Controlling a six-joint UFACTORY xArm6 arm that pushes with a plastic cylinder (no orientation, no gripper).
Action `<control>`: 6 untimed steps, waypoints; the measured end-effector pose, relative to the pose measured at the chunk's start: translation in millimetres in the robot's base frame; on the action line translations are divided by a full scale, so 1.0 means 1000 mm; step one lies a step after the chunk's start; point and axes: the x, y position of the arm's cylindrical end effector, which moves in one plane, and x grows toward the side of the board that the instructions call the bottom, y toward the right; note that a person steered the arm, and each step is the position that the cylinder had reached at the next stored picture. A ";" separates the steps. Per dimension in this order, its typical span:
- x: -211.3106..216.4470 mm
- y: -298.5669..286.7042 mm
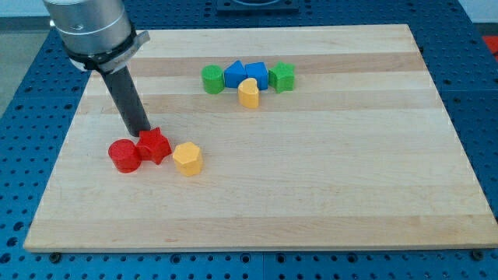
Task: Push the red circle down a bit
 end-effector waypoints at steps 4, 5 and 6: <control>0.061 -0.031; 0.069 -0.028; 0.065 -0.024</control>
